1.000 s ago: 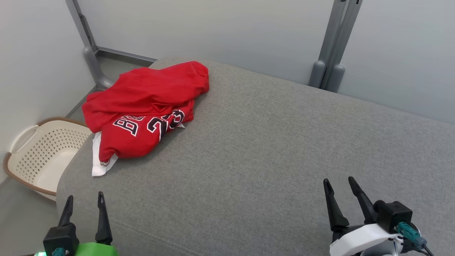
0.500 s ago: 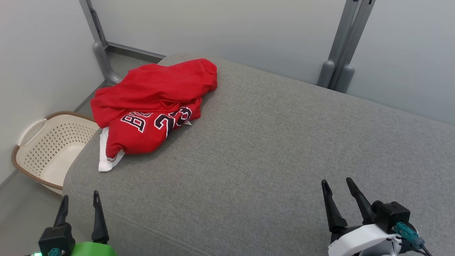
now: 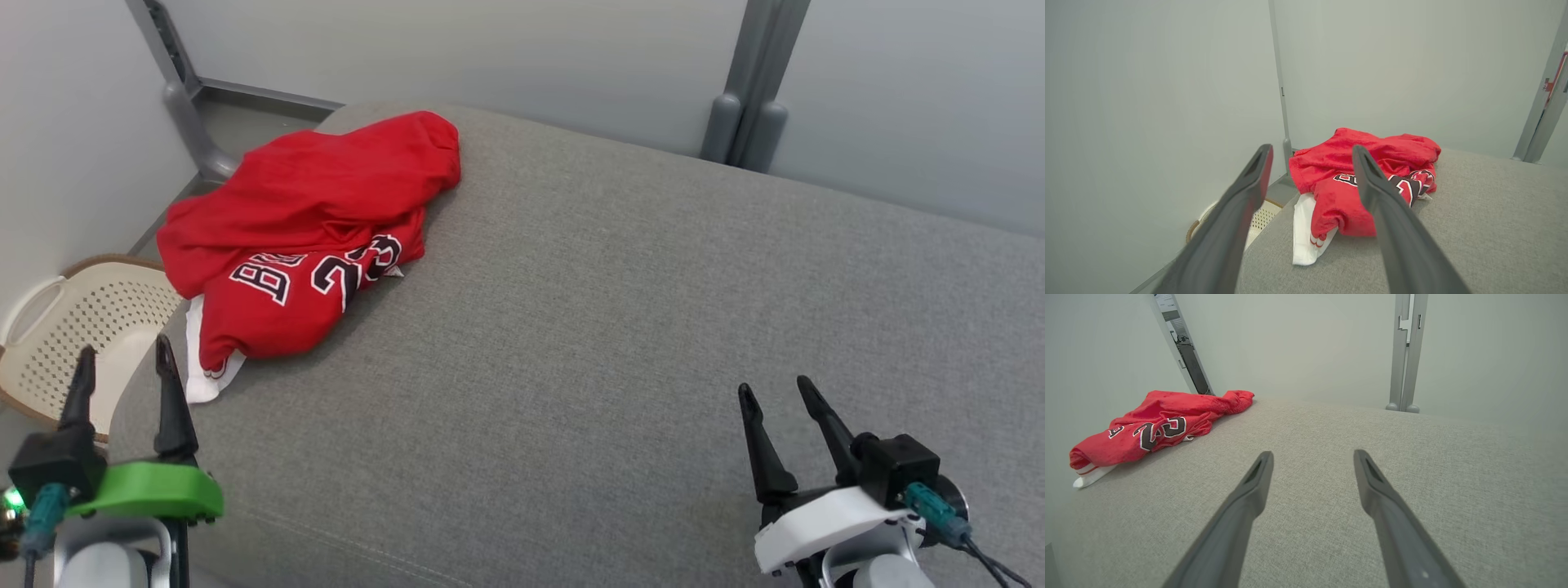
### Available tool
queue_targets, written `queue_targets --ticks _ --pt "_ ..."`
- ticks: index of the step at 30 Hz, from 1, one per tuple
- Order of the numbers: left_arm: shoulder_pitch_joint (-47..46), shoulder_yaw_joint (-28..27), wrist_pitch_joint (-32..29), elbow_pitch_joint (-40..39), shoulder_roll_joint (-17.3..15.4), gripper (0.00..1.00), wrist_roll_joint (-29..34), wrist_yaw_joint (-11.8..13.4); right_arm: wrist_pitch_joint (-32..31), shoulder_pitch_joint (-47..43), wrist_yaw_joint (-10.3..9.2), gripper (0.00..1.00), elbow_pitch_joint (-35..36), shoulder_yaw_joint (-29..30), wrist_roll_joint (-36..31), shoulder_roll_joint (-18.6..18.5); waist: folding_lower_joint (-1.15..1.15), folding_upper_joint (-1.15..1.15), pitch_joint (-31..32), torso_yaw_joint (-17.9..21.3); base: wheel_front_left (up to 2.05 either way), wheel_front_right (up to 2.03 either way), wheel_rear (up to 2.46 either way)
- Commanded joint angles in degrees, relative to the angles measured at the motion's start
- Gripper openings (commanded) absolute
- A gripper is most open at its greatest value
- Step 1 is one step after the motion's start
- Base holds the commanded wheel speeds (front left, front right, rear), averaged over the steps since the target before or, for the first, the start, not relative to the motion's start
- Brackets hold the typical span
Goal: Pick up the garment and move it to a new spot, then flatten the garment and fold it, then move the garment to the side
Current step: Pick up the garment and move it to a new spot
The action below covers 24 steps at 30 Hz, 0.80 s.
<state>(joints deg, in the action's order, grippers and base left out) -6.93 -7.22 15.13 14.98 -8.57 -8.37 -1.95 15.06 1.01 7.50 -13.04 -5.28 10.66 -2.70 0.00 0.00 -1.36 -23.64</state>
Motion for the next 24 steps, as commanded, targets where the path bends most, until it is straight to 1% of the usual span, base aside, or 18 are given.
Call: queue_targets --ticks 1,5,10,17,19,24 --pt "-2.53 -0.1 0.04 -0.11 -0.6 1.0 -0.66 -0.26 0.18 1.07 -0.02 1.0 0.34 0.69 -0.74 -0.46 0.0 0.0 -3.84 3.52 0.0 0.0 0.0" --pt "-8.43 -0.14 0.04 0.43 -1.53 1.0 -1.0 -1.03 0.18 2.9 -0.02 1.0 1.41 2.09 -1.97 -1.22 0.0 0.0 -8.13 6.89 0.0 0.0 0.0" --pt "-16.77 0.07 0.02 1.98 -3.57 1.0 -1.5 -1.91 0.17 4.99 -0.02 1.0 3.35 3.87 -2.34 -2.1 0.0 0.0 -13.72 11.14 0.0 0.0 0.0" --pt "-29.16 -0.32 -1.78 5.58 -8.15 1.0 -2.59 -2.93 0.18 7.23 -0.02 1.0 5.72 5.72 -2.65 -3.08 0.0 0.0 -20.04 16.32 0.0 0.0 0.0" --pt "-32.98 -0.7 -2.62 7.11 -9.95 1.0 -2.92 -3.14 0.18 7.95 -0.02 1.0 6.64 6.39 -2.65 -3.27 0.0 0.0 -21.66 17.62 0.0 0.0 0.0" --pt "-40.4 -1.06 -4.63 11.1 -12.86 1.0 -4.02 -3.57 0.18 8.82 -0.02 1.0 9.0 8.22 -2.98 -3.39 0.0 0.0 -24.96 20.31 0.0 0.0 0.0"
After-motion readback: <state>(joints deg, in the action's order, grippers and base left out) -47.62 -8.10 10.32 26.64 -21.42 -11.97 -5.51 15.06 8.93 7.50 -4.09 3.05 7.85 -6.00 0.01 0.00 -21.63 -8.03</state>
